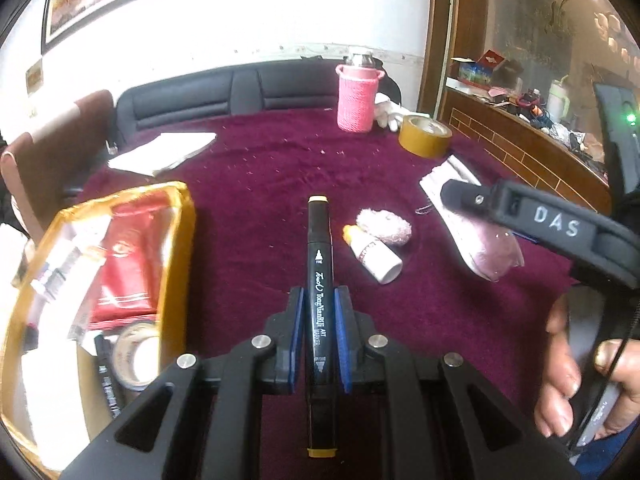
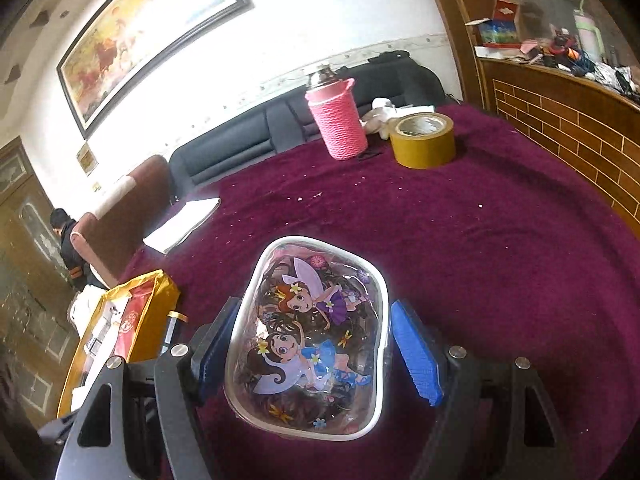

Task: Organize objects
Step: 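Carry the held marker and fairy pouch over the tray with both tools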

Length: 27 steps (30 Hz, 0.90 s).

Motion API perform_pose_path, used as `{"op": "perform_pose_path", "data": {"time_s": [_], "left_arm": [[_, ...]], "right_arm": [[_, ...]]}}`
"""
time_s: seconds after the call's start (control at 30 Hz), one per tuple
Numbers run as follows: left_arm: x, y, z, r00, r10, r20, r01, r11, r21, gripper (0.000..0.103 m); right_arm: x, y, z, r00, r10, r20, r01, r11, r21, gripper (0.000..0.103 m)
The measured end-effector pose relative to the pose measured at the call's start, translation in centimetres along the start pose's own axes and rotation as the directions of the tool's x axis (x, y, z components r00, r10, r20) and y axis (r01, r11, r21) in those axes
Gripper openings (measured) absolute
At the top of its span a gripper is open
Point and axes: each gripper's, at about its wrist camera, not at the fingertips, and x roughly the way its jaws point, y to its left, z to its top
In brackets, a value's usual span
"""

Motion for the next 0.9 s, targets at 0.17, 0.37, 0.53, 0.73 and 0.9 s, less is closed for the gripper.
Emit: {"op": "perform_pose_path", "data": {"time_s": [0.17,0.37,0.53,0.73,0.9], "left_arm": [[-1.9,1.3,-0.5,0.999,0.026,0.026,-0.026,1.000,-0.013,0.014],[-4.0,3.4,-0.9,0.997,0.049,0.052,-0.046,0.998,-0.049,0.014],[-5.6,5.6,-1.1,0.995,0.058,0.078,-0.051,0.995,-0.090,0.014],[-7.0,8.3,-1.1,0.993,0.066,0.103,-0.051,0.989,-0.135,0.014],[-8.2,11.1,-1.4,0.989,0.074,0.125,-0.050,0.981,-0.186,0.014]], "right_arm": [[-0.1,0.9,-0.4,1.000,0.007,0.017,-0.006,0.999,-0.045,0.080],[-0.2,2.2,-1.1,0.999,0.020,0.029,-0.017,0.995,-0.102,0.080],[0.0,3.4,-1.8,0.999,0.036,0.011,-0.034,0.990,-0.136,0.080],[-0.6,5.4,-2.8,0.998,0.061,-0.011,-0.062,0.986,-0.153,0.080],[-1.1,8.2,-3.8,0.992,0.111,-0.051,-0.118,0.979,-0.164,0.080]]}}
